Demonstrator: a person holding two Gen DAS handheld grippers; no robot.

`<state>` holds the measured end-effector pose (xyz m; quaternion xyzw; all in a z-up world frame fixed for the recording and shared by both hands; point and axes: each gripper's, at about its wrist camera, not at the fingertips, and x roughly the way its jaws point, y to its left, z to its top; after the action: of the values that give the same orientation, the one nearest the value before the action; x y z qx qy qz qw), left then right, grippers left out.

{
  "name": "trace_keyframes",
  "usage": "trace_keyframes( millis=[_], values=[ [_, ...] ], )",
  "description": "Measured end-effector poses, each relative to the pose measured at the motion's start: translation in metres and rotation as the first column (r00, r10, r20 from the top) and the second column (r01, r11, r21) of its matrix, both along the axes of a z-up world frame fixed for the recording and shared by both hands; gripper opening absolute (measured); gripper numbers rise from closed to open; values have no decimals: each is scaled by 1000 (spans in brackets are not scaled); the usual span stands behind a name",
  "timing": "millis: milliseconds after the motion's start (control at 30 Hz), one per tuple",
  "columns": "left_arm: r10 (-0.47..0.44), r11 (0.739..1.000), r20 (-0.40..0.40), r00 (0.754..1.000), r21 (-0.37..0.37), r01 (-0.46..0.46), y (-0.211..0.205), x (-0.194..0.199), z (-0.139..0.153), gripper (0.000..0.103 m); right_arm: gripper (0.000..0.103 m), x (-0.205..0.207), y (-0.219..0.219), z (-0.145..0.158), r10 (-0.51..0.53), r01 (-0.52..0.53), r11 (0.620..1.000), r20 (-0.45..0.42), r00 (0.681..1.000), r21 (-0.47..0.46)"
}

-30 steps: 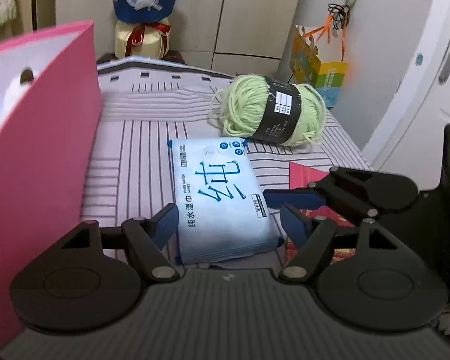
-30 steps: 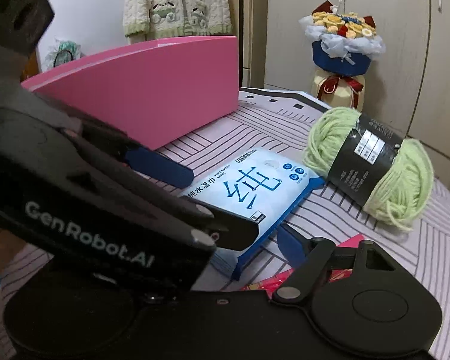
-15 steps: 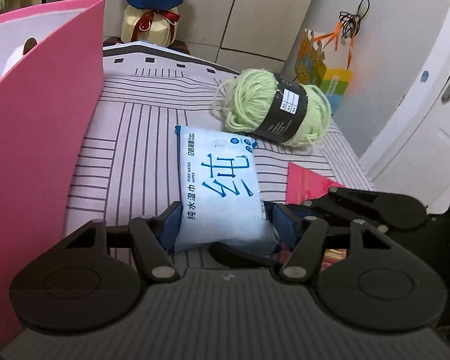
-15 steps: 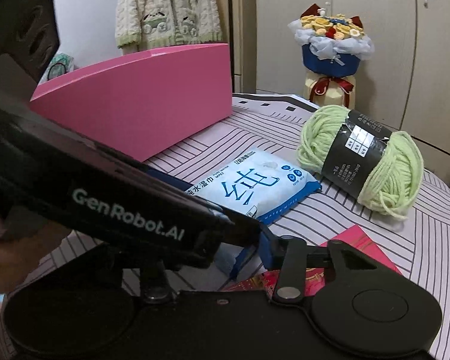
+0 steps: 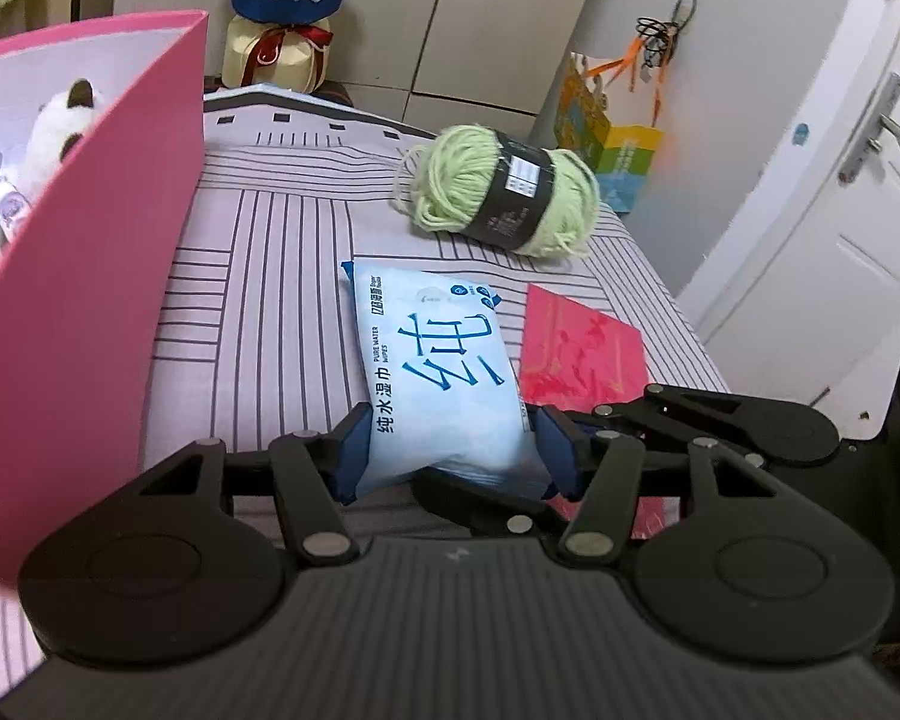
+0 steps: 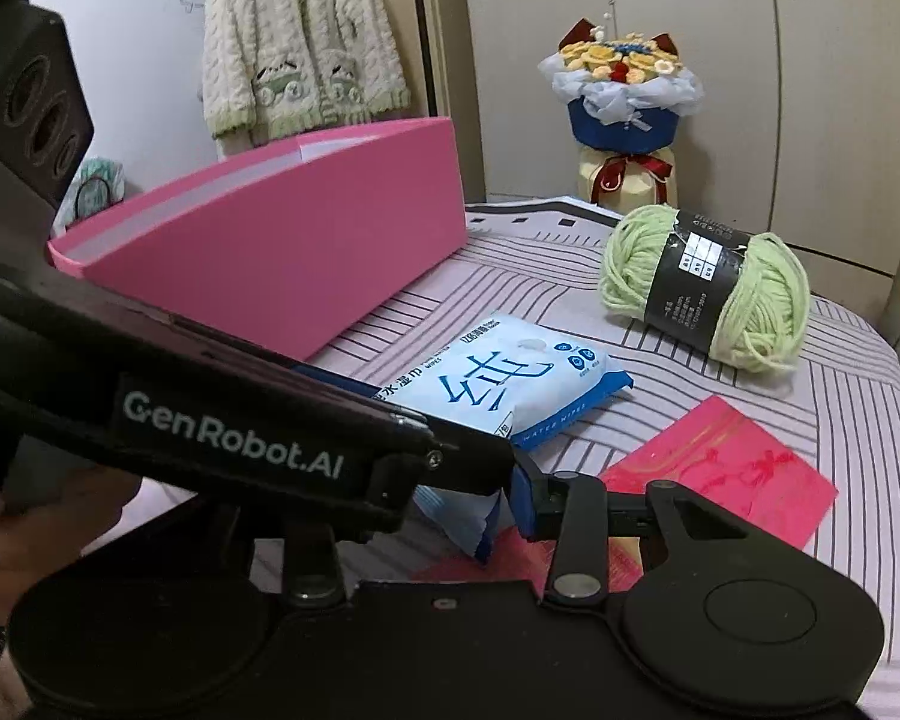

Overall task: Organize soft objects
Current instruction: 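Carry the wet-wipes pack with the left tool into the pink box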

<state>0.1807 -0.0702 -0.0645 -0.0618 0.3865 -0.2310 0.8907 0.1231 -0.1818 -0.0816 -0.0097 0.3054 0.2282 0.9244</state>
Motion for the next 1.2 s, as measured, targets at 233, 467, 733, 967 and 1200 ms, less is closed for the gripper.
trace_keyframes(
  millis=[233, 467, 733, 967, 1200],
  values=[
    [-45, 998, 5, 999, 41, 45, 7, -29, 14, 56, 47, -31, 10, 9, -34, 34, 999, -4, 999, 36],
    [-90, 995, 13, 996, 50, 90, 22, -63, 29, 56, 47, -62, 25, 26, -21, 21, 1000, 1, 1000, 14],
    [-163, 986, 38, 986, 28, 162, 50, -100, 58, 57, 47, -101, 48, 59, 23, -22, 999, 27, 999, -42],
    [-170, 985, 102, 980, 13, 170, 79, -120, 91, 57, 46, -119, 74, 95, 77, -68, 993, 100, 992, -92],
    [-106, 994, 179, 978, 33, 102, 110, -120, 119, 57, 46, -107, 101, 117, 142, -126, 987, 187, 972, -97]
  ],
)
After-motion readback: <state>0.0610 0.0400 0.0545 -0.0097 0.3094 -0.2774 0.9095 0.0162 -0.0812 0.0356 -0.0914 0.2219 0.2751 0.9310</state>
